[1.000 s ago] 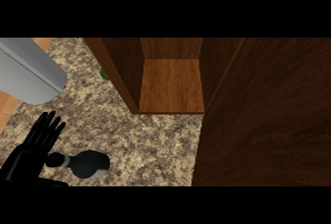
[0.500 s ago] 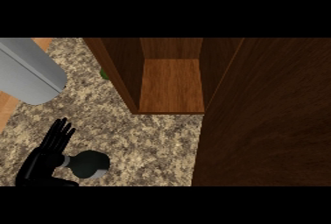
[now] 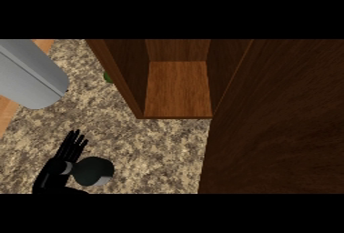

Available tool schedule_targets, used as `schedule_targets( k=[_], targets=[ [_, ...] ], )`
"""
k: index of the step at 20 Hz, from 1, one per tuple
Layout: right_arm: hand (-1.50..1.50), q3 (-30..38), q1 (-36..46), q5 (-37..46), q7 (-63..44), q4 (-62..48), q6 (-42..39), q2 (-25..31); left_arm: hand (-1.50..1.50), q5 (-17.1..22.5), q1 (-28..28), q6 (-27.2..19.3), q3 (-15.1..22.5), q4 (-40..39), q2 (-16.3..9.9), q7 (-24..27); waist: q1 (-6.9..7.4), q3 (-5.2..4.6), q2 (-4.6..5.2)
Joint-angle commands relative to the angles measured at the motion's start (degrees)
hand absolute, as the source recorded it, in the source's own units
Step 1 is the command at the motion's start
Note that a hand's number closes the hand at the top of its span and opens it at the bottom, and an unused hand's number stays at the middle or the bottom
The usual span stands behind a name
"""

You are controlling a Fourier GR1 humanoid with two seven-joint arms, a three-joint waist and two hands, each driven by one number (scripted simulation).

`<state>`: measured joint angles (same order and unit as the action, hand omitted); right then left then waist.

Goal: Pick up the wine, place it into the cabinet and close the cabinet

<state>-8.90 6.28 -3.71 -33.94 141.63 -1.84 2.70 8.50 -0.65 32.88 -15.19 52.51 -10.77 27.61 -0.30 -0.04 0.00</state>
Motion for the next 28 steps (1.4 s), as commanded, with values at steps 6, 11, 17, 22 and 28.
schedule_targets(
  k=[6,11,17,22,28],
  targets=[
    [-1.50,-1.7,-1.7,-0.4,-1.0,3.5,-0.5,-0.8,-1.50,0.6,-6.3,4.2,-0.4,-13.1,-1.5,5.8,0.03,0.00,0.01],
    [-1.50,5.5,4.2,-5.7,-4.3,2.3,-0.9,1.8,-1.50,-1.1,-8.8,1.6,2.1,-15.1,2.2,7.7,-0.10,-0.02,0.07],
    [-1.50,-5.0,-4.0,3.0,-2.3,5.9,0.1,-1.9,-1.50,-0.4,-6.4,3.1,2.7,-14.0,1.0,10.8,0.02,0.01,-0.08],
    [-1.50,0.1,-2.9,-2.8,-1.4,4.0,-2.1,-0.2,-1.50,-1.9,-10.5,0.0,2.6,-20.2,1.7,16.5,-0.18,-0.01,0.05],
    [-1.50,-0.5,-1.5,-2.4,-4.1,5.2,-1.6,-0.5,1.50,3.8,-10.0,-1.1,2.4,-13.8,5.0,7.6,0.14,0.03,-0.07]
  ],
)
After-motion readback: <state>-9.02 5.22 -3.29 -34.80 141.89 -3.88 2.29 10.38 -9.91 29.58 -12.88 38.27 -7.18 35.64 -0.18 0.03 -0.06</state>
